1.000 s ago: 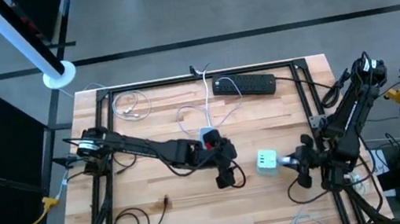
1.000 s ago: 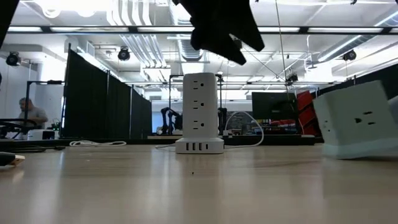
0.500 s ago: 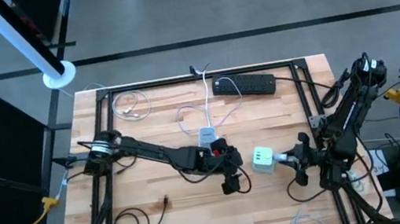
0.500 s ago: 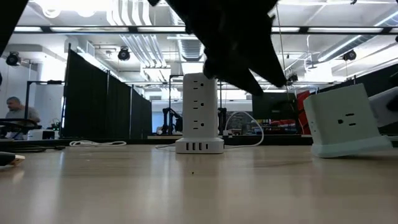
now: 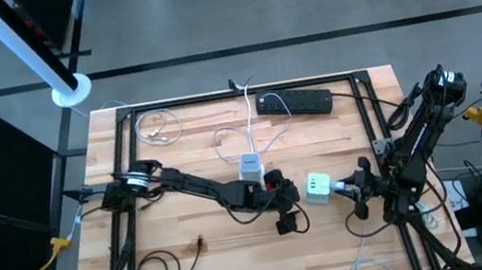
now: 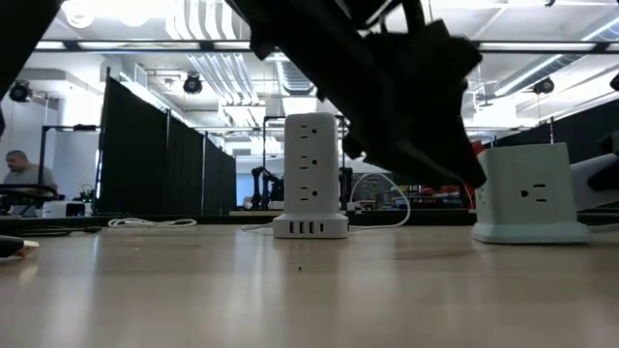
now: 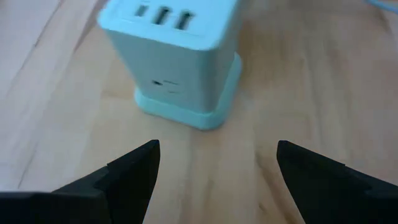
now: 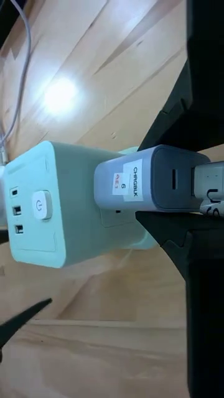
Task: Insert USB
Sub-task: Insert the purple charger adapter into the right white outlet extension
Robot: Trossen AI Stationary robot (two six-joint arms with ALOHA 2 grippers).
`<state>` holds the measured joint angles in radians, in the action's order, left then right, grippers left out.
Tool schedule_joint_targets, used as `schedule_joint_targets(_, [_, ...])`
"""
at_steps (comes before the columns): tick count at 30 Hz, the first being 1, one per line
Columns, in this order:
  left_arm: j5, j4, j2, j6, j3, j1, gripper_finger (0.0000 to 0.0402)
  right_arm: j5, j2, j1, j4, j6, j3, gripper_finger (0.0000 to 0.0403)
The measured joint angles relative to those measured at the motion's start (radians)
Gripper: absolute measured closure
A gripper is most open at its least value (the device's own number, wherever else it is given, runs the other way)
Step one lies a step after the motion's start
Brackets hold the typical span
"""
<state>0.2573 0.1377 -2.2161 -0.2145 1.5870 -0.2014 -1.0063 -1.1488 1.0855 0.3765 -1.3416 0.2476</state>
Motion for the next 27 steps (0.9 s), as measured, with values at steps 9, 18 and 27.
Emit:
schedule_joint_targets(9, [-0.026, -0.159, -0.064, 0.06, 0.004, 0.048, 0.009, 0.006, 0.0, -0.027, -0.041, 0.071, -0.014, 0.0288])
schedule_joint_targets(18, [-0.067, -0.185, -0.102, 0.075, 0.003, 0.047, 0.009, 0.011, 0.0, -0.089, -0.117, 0.128, -0.053, 0.0288])
schedule_joint_targets(27, [-0.106, -0.2, -0.103, 0.184, 0.002, 0.047, 0.009, 0.122, -0.002, -0.159, -0.358, 0.42, -0.067, 0.0288])
